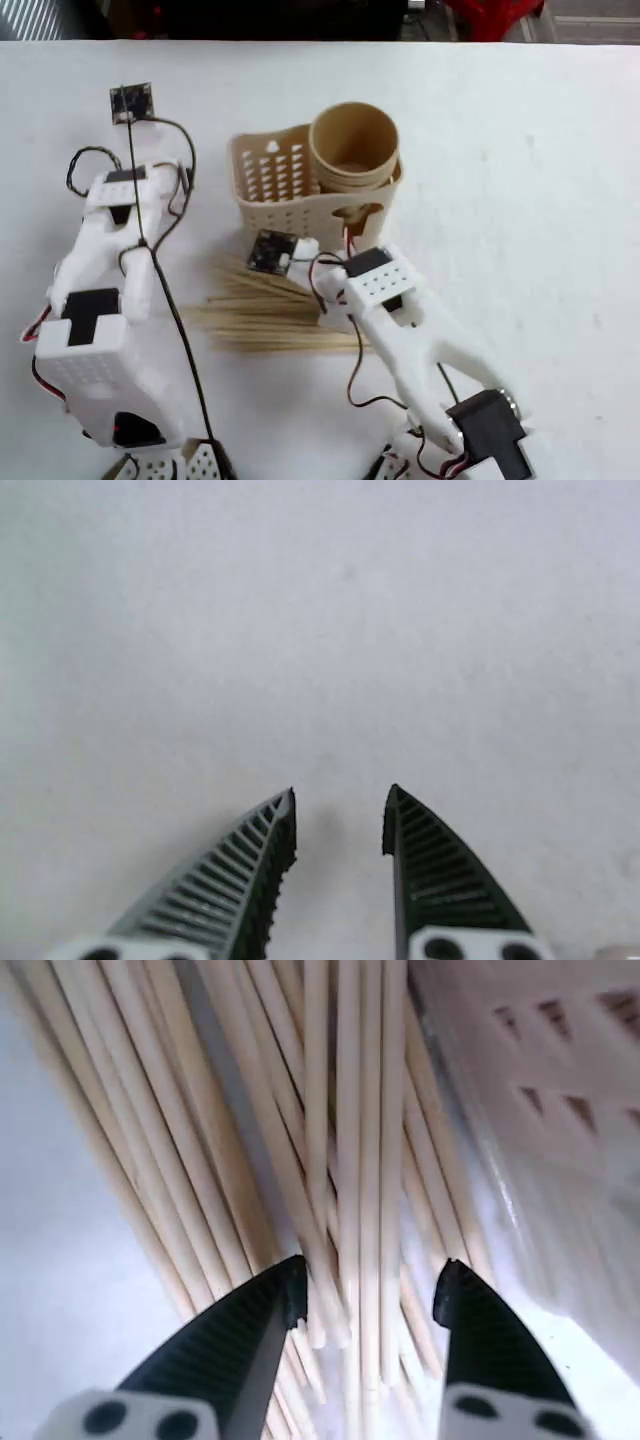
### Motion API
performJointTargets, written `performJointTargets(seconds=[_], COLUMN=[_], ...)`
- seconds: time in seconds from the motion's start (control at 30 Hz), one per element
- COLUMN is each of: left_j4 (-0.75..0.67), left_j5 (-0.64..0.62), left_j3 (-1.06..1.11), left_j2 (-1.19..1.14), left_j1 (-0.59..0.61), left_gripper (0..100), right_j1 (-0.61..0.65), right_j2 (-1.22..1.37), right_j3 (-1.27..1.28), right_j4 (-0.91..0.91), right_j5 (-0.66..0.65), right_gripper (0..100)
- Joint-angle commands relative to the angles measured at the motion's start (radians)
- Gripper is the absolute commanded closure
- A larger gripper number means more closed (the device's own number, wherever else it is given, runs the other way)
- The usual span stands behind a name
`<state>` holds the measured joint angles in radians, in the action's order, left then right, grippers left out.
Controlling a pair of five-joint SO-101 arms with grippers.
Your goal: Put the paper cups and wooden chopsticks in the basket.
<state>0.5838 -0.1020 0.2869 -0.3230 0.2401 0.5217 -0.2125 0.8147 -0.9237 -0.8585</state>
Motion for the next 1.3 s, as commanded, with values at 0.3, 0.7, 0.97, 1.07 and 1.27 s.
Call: performJointTargets(seconds=[0.3,0.7,0.97,1.07,1.27], left_j4=[0.003,0.005,0.005,0.005,0.005], left_j5=[0.012,0.012,0.012,0.012,0.012], left_j3=[-0.052,-0.044,-0.044,-0.044,-0.044], left_j2=[0.008,0.01,0.01,0.01,0.01], left_j1=[-0.024,-0.019,-0.019,-0.021,-0.021], left_gripper=[84,84,84,84,84], right_j1=[0.182,0.2,0.145,0.147,0.133], right_j2=[-0.143,0.183,0.193,0.193,0.087], right_j3=[-0.038,-0.178,-0.187,-0.187,-0.183], right_j4=[-0.059,0.03,0.03,0.024,-0.022], right_j5=[-0.017,0.028,0.034,0.032,0.032], right_gripper=[79.4,79.7,92.3,92.7,97.0])
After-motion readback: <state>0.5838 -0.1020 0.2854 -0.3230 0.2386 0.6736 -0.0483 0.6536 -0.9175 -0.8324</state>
